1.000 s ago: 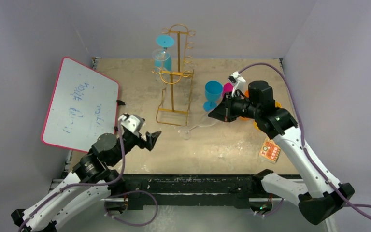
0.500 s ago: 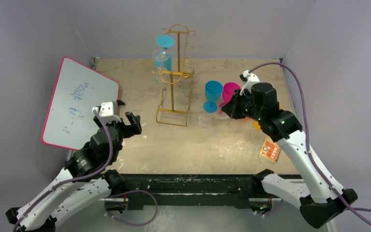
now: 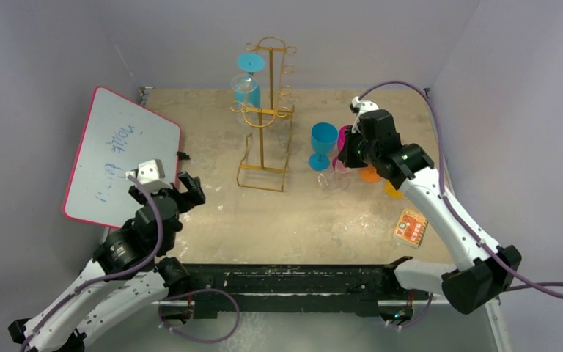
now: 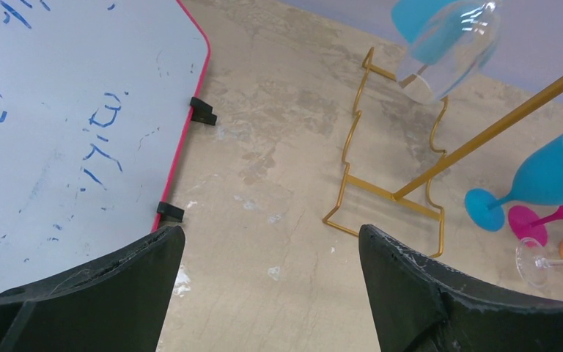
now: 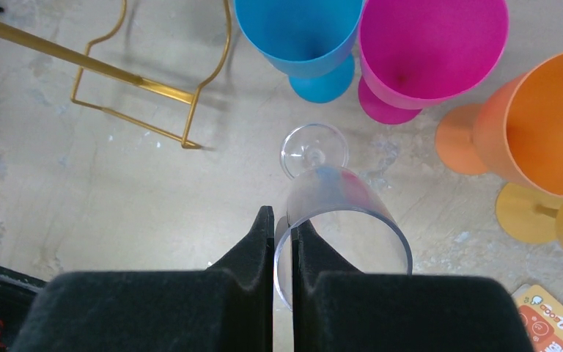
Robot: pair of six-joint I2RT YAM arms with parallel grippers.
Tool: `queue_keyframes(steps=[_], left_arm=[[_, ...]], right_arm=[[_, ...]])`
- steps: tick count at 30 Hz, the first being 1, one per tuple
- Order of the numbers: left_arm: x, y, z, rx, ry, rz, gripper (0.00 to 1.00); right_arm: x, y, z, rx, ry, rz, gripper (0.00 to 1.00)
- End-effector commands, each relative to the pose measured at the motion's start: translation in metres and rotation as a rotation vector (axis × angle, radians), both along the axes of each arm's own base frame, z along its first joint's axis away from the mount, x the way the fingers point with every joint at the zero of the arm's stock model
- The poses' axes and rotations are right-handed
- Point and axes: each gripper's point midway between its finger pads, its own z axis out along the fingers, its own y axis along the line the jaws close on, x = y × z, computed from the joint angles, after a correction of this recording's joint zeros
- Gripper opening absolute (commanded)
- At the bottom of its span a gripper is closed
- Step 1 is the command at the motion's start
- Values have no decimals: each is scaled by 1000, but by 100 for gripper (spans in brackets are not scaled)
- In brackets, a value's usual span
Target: Take the wine glass off the wine glass rack
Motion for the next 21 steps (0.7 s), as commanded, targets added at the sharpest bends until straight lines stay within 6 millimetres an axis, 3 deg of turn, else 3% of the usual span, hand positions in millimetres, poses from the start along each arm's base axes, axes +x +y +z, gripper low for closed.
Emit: queue_keyframes(steps=[1,7,21], left_arm=[[7,-5,-3,23,33,18,89],[8,-4,-4,44,53,32,89],[7,-2,-5,35,47,40,89]], right_arm=[[10,12,8,-18,-20,45,0],[17,25,-7,-126,-29,39,0],[37,44,-35,-196,54,93,0]])
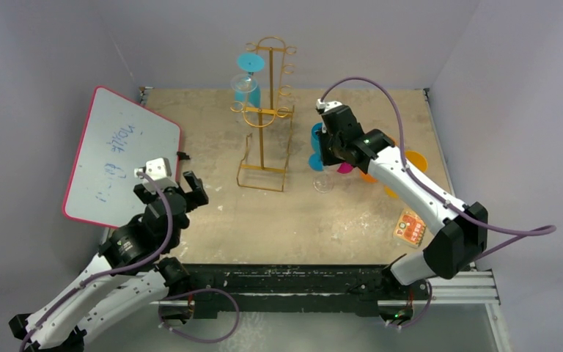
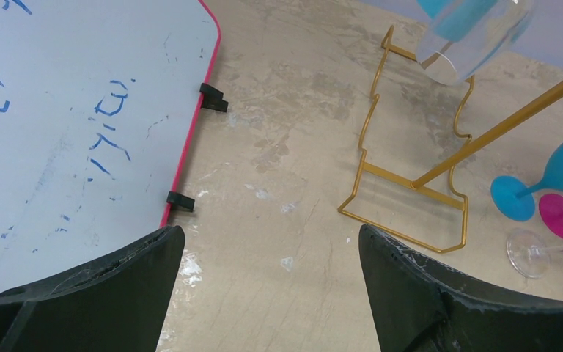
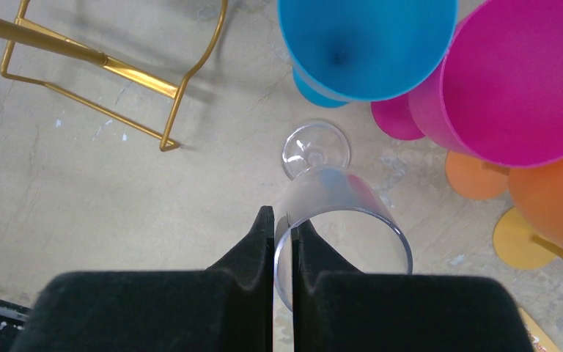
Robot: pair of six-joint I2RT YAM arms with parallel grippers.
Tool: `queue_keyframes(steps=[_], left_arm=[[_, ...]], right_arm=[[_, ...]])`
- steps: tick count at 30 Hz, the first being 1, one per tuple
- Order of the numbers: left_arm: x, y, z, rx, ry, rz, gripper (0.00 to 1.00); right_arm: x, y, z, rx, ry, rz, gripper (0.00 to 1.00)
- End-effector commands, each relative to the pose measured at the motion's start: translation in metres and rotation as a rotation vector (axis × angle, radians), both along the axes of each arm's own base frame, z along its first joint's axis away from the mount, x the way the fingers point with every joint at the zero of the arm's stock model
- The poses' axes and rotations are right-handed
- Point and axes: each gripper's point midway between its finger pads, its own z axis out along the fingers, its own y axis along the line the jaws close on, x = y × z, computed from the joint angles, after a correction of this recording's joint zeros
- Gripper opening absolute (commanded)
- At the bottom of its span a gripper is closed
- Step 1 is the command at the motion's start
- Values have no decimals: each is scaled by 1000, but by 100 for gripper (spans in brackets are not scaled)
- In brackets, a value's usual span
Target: Take the wine glass off the wine glass rack
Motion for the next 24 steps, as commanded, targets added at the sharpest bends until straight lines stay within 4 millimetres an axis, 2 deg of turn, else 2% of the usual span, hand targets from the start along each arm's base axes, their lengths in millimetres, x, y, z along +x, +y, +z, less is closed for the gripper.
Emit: queue_keyframes(steps=[1,6,10,16,24], left_arm=[[3,2,12,-27,-25,28,89],[3,0,11,-24,-20,24,89],[4,0,10,-22,-18,24,89],[4,0,9,-18,-15,23,89],[4,0,10,-18,-16,25,89]], right_arm=[[11,6,10,2,-26,19,0],[11,7,6,-13,5,21,3],[10,7,7,-15,10,18,12],[11,12,16,1,-1,46,10],[13,12,23,-7,-8,53,16]])
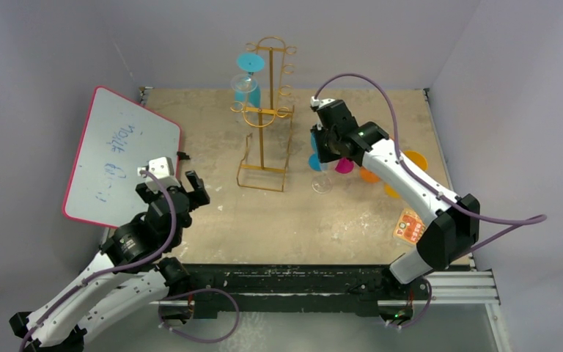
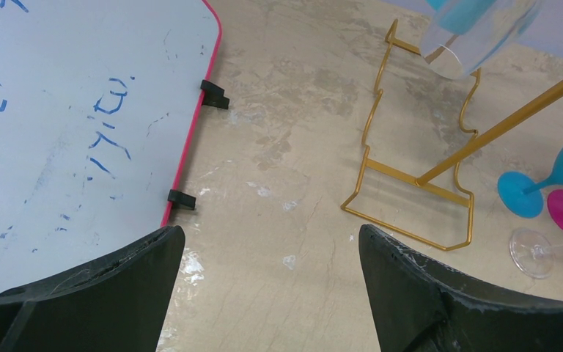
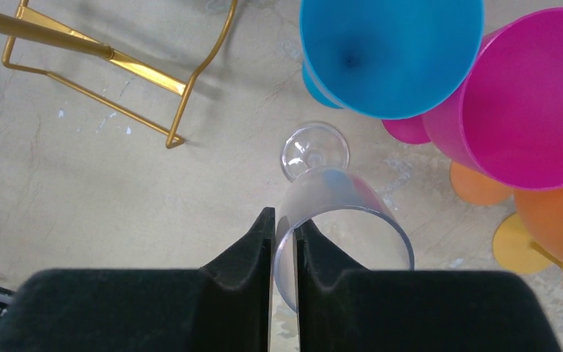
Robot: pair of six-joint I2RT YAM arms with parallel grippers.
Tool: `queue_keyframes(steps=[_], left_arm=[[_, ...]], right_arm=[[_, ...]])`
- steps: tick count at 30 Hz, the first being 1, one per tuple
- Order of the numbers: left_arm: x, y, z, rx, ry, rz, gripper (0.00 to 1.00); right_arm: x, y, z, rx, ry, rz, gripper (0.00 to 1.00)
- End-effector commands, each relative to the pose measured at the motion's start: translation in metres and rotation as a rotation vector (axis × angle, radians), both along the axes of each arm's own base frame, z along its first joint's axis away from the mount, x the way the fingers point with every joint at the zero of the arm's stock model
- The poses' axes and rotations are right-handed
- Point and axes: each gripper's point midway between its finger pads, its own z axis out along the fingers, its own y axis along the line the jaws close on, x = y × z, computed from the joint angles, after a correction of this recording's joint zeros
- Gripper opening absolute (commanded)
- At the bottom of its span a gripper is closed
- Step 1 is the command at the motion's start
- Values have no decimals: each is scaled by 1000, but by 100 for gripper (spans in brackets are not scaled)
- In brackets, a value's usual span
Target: Take the wine glass off the wine glass rack
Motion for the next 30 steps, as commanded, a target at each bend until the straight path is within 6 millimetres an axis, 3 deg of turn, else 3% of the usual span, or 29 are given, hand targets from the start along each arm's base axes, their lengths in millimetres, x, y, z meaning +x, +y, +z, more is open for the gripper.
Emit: queue_keyframes(steps=[1,10,23,25,30], left_arm=[[2,2,13,-34,-31,24,89],[3,1,12,-28,-26,23,89],[4,0,10,-23,-18,21,89],[3,0,9,-25,-16,23,89],[6,-3,7,-19,-11,21,89]], right_arm=[[6,2,25,12,-48,17,16],[6,5,35,31,-64,31,23],[4,5,47,52,-83,31,25],[-4,7,57,79,-85,33,25],[-15,5,102,201,-237,51,31]])
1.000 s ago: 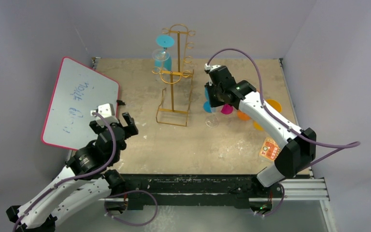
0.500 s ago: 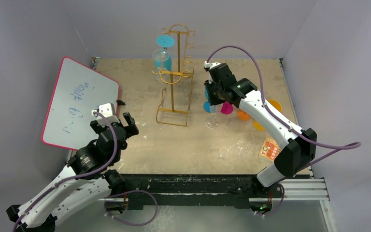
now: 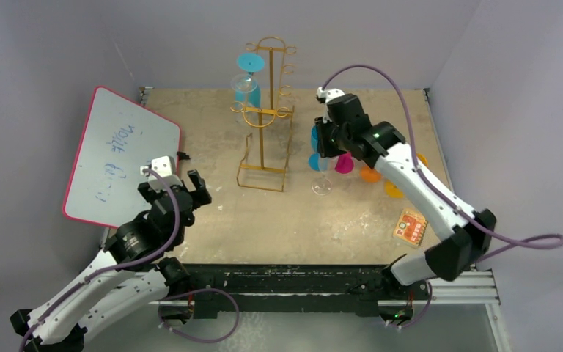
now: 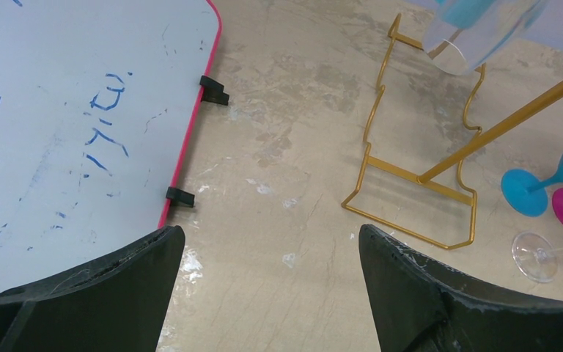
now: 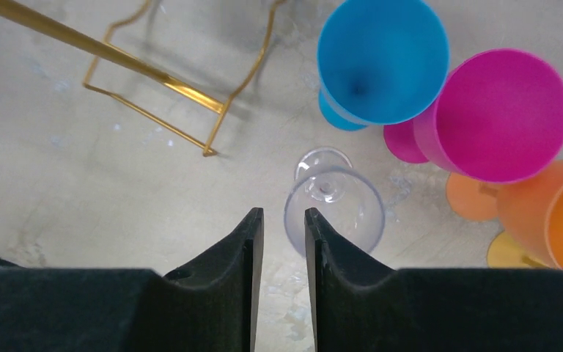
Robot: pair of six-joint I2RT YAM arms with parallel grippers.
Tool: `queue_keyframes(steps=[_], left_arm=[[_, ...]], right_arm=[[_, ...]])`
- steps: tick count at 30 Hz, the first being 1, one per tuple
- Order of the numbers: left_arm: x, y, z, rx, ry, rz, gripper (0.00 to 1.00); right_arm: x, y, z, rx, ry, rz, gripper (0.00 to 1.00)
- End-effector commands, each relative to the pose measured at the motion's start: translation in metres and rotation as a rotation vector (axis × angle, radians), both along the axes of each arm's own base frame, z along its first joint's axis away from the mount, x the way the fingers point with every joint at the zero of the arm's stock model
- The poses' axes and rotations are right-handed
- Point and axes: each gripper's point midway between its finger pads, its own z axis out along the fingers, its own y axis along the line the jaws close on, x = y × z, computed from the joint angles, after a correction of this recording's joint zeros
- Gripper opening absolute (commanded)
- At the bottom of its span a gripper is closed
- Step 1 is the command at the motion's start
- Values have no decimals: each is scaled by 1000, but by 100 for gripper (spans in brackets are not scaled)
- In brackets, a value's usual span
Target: Take the wine glass off the wine glass rack
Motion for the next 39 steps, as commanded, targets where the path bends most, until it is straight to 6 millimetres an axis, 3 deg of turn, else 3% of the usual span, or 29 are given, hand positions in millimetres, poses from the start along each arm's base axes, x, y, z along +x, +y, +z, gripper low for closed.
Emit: queue_keyframes(steps=[1,5,10,16,19,22,25,30,33,39], left_arm=[[5,-2,9,-18,-16,14,89],[7,-5,8,-70,-10,48,90],[14,-21,28,-174,-28,45,91],[17,-16,61,-183,-47,98,91],[17,-11,76,-207,-71,128,91],[15,-8,89,-243,-95,142,91],[16,-9,102,-275,-115,139,92],[23,-14,116,-273,-93,176,92],[35,-35,114,-294,-77,137,92],[55,-41,145,-205,-129,163,93]], right_arm=[[-16,3,74,172,-192,38,36],[-37,-3,98,259,-269,62,52],[-81,5,103,499,-310,135,71],[-125,-6,102,721,-354,133,79],[-146,-7,112,838,-450,209,80],[-163,-13,107,943,-422,181,86],[-168,-26,99,1003,-389,83,99],[-169,-50,101,1142,-468,-44,100],[-172,-55,103,1195,-519,-40,100],[-157,-54,96,1022,-492,-78,100]])
